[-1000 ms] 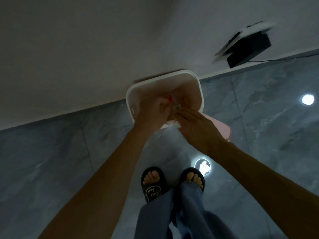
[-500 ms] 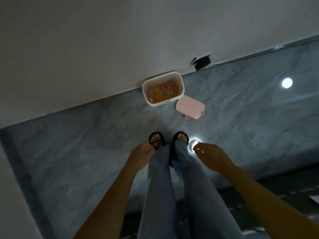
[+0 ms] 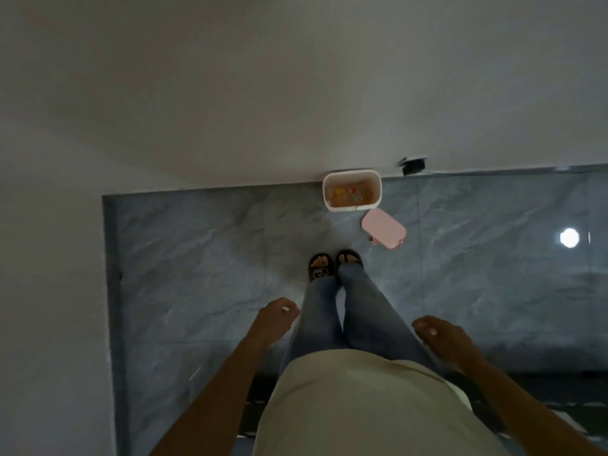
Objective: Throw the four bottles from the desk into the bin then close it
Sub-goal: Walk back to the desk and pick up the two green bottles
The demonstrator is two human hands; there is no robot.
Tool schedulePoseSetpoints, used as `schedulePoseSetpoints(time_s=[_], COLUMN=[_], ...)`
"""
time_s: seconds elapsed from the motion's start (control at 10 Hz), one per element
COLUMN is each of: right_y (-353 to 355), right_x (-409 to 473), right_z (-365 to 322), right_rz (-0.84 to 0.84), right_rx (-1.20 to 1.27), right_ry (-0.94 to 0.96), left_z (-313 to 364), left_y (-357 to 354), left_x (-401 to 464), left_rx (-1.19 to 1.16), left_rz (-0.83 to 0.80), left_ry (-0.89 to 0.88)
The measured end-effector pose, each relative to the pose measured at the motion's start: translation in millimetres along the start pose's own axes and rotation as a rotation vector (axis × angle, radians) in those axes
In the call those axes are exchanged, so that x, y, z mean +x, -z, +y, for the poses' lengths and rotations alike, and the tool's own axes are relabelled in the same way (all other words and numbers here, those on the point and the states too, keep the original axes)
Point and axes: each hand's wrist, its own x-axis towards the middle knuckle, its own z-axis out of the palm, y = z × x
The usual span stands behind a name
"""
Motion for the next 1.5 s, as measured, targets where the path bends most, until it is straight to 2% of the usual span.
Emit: schedulePoseSetpoints(time_s=[0.2, 0.3, 0.4, 0.6, 0.7, 0.8, 0.9, 1.0, 1.1, 1.2, 1.4, 1.5], right_y=[37.5, 67.0, 88.7, 88.6, 63.4, 27.4, -12.2, -53.1, -82.5, -95.3, -94.0, -97.9], right_x=[6.2, 18.6, 34.2, 41.5, 33.5, 21.4, 6.4, -3.8, -9.5, -11.0, -10.1, -11.2], right_z=[10.6, 2.8, -23.1, -138.0, -205.6, -261.0, -304.6, -335.2, -355.7, -368.9, -401.7, -431.1], right_rz=[0.015, -0.013, -0.032, -0.071, -0.124, -0.185, -0.232, -0.274, -0.294, -0.276, -0.222, -0.206], right_rx=[-0.158, -0.339, -0.504, -0.687, -0.758, -0.809, -0.886, -0.973, -1.058, -1.112, -1.115, -1.164], right_ry=[0.032, 0.070, 0.168, 0.414, 0.528, 0.645, 0.741, 0.768, 0.778, 0.761, 0.623, 0.604], left_z=[-16.7, -29.7, -49.5, -102.7, -114.2, -118.8, -125.7, -140.7, -165.0, -192.2, -257.3, -292.4], left_y=[-17.3, -38.0, -71.4, -168.1, -225.5, -252.0, -278.6, -281.7, -272.9, -244.3, -153.4, -109.6], left_x=[-22.5, -41.6, -58.9, -93.4, -111.7, -131.8, -139.2, -142.8, -142.7, -145.5, -147.6, -148.8], left_rx=[-0.227, -0.386, -0.527, -0.606, -1.018, -1.022, -1.110, -1.136, -1.248, -1.369, -1.623, -1.652], left_rz=[0.152, 0.261, 0.295, 0.242, 0.322, 0.325, 0.280, 0.312, 0.296, 0.354, 0.616, 0.725], left_ry=[0.039, 0.120, 0.211, 0.407, 0.465, 0.437, 0.495, 0.490, 0.448, 0.480, 0.485, 0.445])
